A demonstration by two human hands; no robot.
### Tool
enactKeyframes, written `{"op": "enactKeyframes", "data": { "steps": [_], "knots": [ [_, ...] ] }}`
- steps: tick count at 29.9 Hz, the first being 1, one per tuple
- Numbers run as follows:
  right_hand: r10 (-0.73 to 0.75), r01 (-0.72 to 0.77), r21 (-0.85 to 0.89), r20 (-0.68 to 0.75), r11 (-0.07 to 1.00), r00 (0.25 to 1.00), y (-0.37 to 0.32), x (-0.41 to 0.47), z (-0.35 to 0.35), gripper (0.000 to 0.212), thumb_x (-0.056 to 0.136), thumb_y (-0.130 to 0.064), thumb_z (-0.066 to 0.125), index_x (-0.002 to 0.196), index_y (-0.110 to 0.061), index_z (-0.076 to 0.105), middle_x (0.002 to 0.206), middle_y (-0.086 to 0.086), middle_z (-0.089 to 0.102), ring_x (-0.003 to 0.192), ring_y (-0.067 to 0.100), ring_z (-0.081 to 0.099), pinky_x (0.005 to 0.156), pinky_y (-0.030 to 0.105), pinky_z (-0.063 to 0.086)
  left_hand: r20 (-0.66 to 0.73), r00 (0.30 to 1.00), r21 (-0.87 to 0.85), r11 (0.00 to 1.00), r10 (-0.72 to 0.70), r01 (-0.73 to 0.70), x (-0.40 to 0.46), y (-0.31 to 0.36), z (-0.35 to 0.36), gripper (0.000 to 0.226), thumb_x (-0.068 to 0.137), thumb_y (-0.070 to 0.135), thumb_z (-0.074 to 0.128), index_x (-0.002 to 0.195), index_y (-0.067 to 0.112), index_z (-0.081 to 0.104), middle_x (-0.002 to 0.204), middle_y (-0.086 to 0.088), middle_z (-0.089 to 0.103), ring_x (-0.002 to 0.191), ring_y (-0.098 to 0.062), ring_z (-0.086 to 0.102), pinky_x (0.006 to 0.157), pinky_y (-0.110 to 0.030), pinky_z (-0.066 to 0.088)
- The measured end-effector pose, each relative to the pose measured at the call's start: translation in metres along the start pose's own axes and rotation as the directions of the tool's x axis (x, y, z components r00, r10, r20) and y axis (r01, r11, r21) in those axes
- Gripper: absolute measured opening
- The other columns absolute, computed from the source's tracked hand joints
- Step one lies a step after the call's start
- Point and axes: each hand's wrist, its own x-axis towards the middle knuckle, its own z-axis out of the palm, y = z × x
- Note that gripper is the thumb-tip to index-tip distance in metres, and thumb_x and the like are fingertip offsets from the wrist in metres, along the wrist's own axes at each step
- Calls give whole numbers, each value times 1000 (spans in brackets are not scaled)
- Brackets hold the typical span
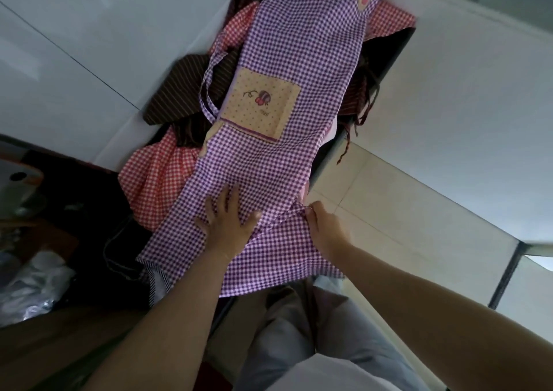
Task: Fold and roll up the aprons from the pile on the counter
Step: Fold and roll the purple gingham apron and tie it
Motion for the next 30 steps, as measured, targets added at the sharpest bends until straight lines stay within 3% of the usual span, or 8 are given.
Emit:
{"op": "enactKeyframes", "data": {
  "steps": [3, 9, 12, 14, 17, 21, 24, 30],
  "knots": [
    [29, -39, 66, 148, 997, 989, 10, -2, -2, 39, 103, -41, 25, 106, -20, 58, 99, 1, 63, 92, 20, 62, 82, 24, 46, -43, 998, -28, 999, 46, -47, -2, -4, 1, 109, 59, 87, 4, 152, 30, -2, 160, 7, -6, 146, -29, -10, 111, -66, -6],
    [192, -162, -104, 565, 981, 803, 23, 2, -24, 54, 91, -48, 56, 131, -13, 56, 129, 5, 60, 117, 23, 56, 102, 29, 39, -231, 947, 149, 970, 222, -191, -13, -15, 10, 89, 79, 72, 43, 148, 19, 21, 157, -10, 16, 144, -36, 12, 109, -64, 3],
    [182, -205, -19, 541, 979, 821, 24, 3, -28, 48, 94, -44, 51, 129, -12, 57, 128, 6, 61, 111, 21, 57, 103, 30, 38, -494, 593, 328, 769, 635, -549, -34, -7, 25, 38, 85, 26, 65, 118, 15, 49, 129, -10, 43, 113, -30, 47, 93, -57, 42],
    [149, -193, 32, 519, 981, 841, 18, 3, -30, 47, 97, -45, 44, 128, -12, 58, 126, 7, 62, 106, 20, 59, 101, 29, 38, -405, 443, 367, 586, 800, -723, -56, 2, 40, 27, 86, 35, 61, 104, 18, 50, 114, -4, 45, 95, -23, 48, 79, -44, 47],
    [154, -225, 90, 489, 970, 858, 11, 6, -30, 46, 100, -42, 38, 128, -10, 57, 127, 9, 61, 113, 26, 58, 101, 31, 40, -142, 532, 423, 537, 835, -730, -75, -2, 70, 59, 77, 61, 61, 119, 21, 48, 124, -3, 44, 110, -24, 46, 94, -47, 45],
    [149, -282, 201, 501, 938, 853, 9, 10, -32, 36, 98, -34, 46, 124, -13, 59, 124, 8, 64, 109, 23, 61, 103, 32, 43, -48, 730, 489, 654, 682, -578, -75, -10, 79, 84, 71, 34, 74, 145, 27, 34, 149, -8, 35, 131, -33, 38, 105, -55, 35],
    [91, -168, 87, 562, 982, 822, 17, 10, -41, 39, 91, -33, 58, 127, -19, 57, 124, 2, 63, 108, 19, 57, 103, 32, 40, -107, 754, 466, 703, 648, -537, -73, -7, 71, 82, 71, 24, 70, 144, 28, 33, 146, -8, 37, 128, -31, 39, 101, -53, 40],
    [259, -144, -216, 764, 966, 591, 41, 19, -64, 97, 68, -45, 80, 147, -27, 27, 151, 2, 36, 141, 29, 27, 117, 45, 22, -108, 775, 405, 739, 623, -538, -71, 0, 54, 61, 83, 32, 40, 143, 23, 38, 129, -5, 58, 113, -27, 51, 89, -46, 50]
  ]
}}
